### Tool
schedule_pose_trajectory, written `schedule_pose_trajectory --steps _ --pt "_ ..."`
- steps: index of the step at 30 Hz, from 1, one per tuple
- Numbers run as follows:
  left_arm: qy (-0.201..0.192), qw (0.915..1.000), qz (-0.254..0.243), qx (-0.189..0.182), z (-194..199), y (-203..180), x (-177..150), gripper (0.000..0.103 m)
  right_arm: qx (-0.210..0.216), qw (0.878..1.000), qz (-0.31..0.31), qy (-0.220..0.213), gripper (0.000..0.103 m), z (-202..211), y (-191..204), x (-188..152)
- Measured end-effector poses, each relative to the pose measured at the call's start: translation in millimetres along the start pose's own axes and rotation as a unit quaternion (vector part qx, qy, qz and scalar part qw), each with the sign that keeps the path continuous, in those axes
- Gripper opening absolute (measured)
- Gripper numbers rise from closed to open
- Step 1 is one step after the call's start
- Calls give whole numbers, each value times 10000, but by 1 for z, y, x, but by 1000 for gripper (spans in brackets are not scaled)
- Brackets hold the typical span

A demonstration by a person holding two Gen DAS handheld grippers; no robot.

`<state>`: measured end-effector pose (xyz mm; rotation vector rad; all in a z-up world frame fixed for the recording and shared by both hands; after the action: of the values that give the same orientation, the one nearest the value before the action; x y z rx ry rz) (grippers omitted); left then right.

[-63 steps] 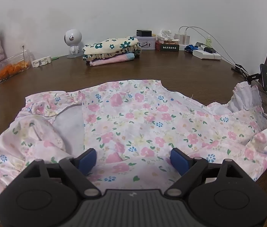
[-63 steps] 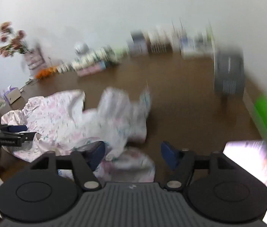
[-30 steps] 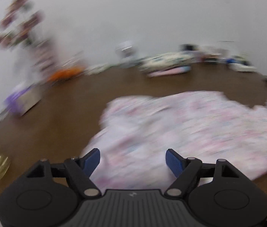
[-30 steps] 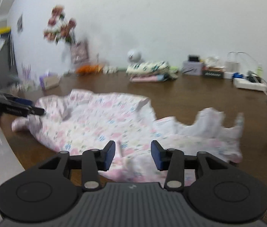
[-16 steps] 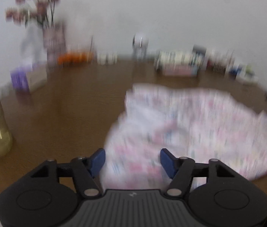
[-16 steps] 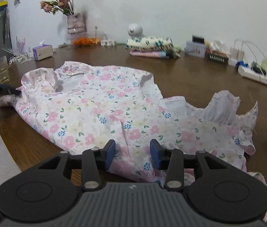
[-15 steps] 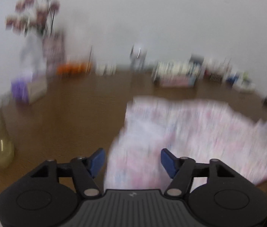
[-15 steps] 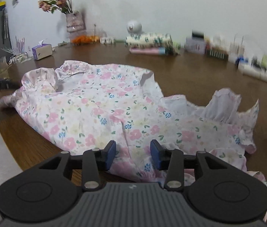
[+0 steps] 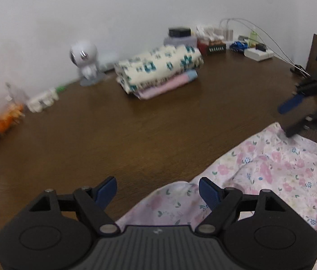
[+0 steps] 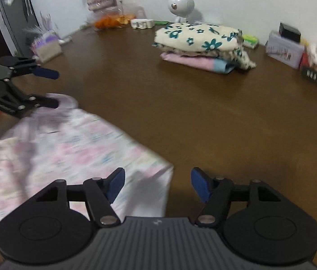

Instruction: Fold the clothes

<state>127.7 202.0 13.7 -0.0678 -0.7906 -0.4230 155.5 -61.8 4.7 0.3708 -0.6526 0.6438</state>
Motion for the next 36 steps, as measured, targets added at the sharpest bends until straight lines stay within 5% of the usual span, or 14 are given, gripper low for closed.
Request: schedule_pose_trajectory --steps 5,7,9,12,16,19,25,29,33,36 --pt "391 9988 -90 -264 -18 -9 -15 75 238 9993 273 -77 46 -22 12 -5" --pt "243 9987 -159 -423 -13 -13 -18 33 -114 9975 667 -222 14 -21 26 -9" --pt "221 9988 -251 -354 -7 -20 -21 9 -33 9976 661 -222 2 -17 35 -12" --pt "1 9990 -449 -23 19 -39 -25 5 -285 9922 1027 -639 2 9 56 -20" --pt "-838 9862 -1165 828 85 -87 -47 4 -1006 9700 1811 -1270 2 65 93 -51" --pt "-1132 9768 -1293 1277 125 -123 -80 4 -1090 9561 2307 -1440 2 95 124 -97" --pt "-667 9871 -659 1300 130 -150 -155 4 -618 9726 2010 -993 4 106 138 -171" --pt "-690 9898 -183 1237 135 -144 -167 4 -259 9822 1487 -1117 9 126 131 -172" --pt "-1051 9897 -115 970 157 -135 -138 20 -2 9870 907 -1326 48 129 116 -153" --pt "-1321 9875 -392 765 155 -128 -89 50 47 9911 426 -1263 50 113 103 -139"
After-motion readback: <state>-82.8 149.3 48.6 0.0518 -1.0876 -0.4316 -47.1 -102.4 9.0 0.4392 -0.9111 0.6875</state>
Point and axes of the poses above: each gripper's, at about its wrist camera, not at the fingertips, and z roughly against the way its jaws point, y to its left, x to its top, the point moved 4 cm from there along -z, roughly the way its jaws point, and after that the axes turned 4 degrees about -y, right-handed, at the moved point
